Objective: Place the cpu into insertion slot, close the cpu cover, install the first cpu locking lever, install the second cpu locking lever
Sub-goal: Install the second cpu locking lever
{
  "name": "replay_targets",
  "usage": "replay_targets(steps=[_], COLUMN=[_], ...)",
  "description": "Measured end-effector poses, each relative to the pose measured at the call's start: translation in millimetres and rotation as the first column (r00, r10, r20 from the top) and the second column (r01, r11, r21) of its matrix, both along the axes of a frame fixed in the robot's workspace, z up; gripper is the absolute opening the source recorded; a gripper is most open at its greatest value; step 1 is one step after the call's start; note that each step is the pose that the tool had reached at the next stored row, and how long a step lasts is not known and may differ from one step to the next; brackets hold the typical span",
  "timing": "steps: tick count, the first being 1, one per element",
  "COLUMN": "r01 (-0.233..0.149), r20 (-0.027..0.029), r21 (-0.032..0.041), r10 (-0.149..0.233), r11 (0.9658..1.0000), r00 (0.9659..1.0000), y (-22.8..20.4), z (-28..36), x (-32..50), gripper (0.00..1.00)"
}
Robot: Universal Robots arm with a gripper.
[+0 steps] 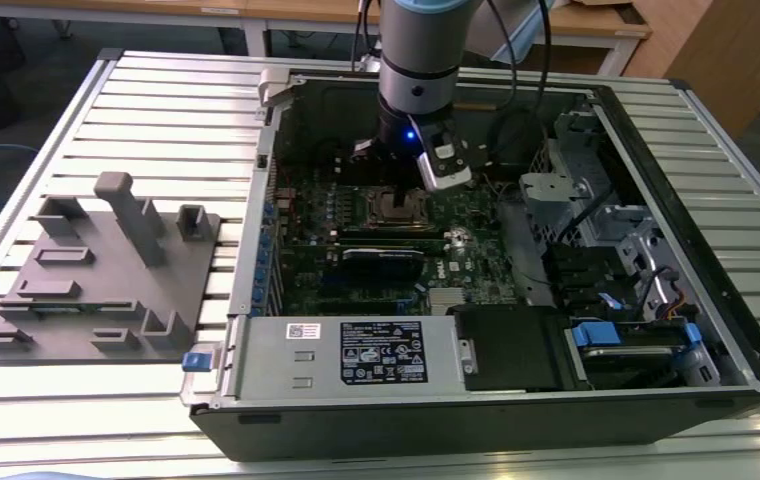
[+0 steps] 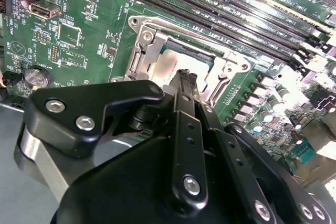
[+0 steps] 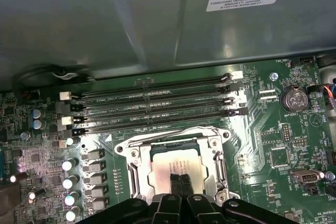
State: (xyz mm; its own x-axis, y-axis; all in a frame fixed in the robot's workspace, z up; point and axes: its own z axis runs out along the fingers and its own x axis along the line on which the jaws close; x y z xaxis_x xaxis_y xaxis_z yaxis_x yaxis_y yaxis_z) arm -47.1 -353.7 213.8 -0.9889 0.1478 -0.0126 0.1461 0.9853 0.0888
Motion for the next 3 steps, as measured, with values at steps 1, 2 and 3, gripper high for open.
replay_targets(steps=[1,2,3], r01=[0.000,0.000,0.000], r20=[0.0000,0.0001,0.0000], r21=[-0.0006,-0.0007,-0.0007], r10=[0.000,0.000,0.000], r11=[1.0000,1.0000,1.0000], r00=[1.0000,1.0000,1.0000], y=[0.0,0.0,0.0], z=[0.1,0.0,0.0], x=[0.0,0.0,0.0], gripper=[0.11,0.11,0.11])
